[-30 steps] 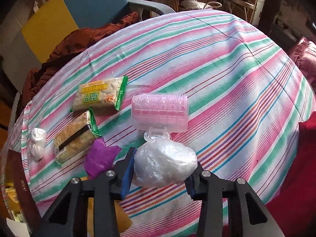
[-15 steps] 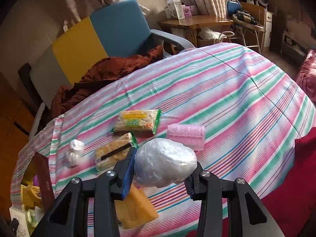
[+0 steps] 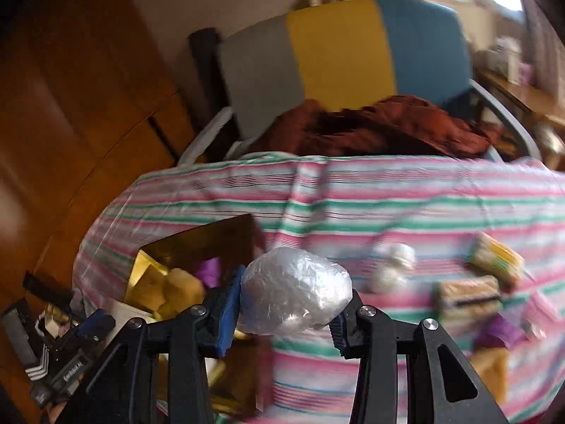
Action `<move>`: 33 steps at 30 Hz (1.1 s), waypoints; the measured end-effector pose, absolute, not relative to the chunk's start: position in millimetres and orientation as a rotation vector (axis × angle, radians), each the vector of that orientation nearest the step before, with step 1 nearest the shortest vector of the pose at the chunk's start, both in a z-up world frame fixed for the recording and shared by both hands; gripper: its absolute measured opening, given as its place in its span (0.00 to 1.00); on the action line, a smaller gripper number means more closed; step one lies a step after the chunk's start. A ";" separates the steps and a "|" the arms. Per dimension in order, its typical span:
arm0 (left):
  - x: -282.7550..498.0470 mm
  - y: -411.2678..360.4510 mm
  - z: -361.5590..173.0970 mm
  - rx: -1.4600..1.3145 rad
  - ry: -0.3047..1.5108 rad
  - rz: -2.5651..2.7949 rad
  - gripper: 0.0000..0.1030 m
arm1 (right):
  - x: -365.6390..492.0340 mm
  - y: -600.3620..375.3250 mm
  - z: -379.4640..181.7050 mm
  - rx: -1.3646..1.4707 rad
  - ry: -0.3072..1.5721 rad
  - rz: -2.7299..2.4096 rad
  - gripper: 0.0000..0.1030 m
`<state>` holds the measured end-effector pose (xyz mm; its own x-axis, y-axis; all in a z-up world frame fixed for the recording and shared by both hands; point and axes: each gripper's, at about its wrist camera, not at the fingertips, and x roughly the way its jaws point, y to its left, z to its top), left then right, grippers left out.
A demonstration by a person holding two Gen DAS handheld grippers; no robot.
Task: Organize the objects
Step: 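Carry the white box to the gold tray with the left tool and release it, then move both open tools from the tray back to the item pile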
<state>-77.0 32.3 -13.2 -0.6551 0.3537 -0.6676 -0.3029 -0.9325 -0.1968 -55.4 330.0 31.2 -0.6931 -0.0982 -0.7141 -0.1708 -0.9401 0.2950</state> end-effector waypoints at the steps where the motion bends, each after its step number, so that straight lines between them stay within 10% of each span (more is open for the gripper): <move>1: -75.5 33.2 -11.8 -1.049 -0.083 2.584 0.65 | -69.4 315.6 30.9 -1.235 0.519 2.826 0.43; 7: -58.0 30.0 2.2 -0.978 0.037 2.683 0.71 | -121.6 258.2 21.7 -1.294 0.364 2.849 0.76; 33: -16.5 51.6 13.3 -0.920 0.257 2.715 0.71 | -31.7 252.8 -9.6 -1.272 0.268 2.805 0.93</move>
<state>-16.5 51.6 13.3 -0.7647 0.1893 -0.6159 -0.3014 -0.9500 0.0823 -31.7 252.8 -9.6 -0.6604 -0.0260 -0.7505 -0.1166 -0.9837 0.1367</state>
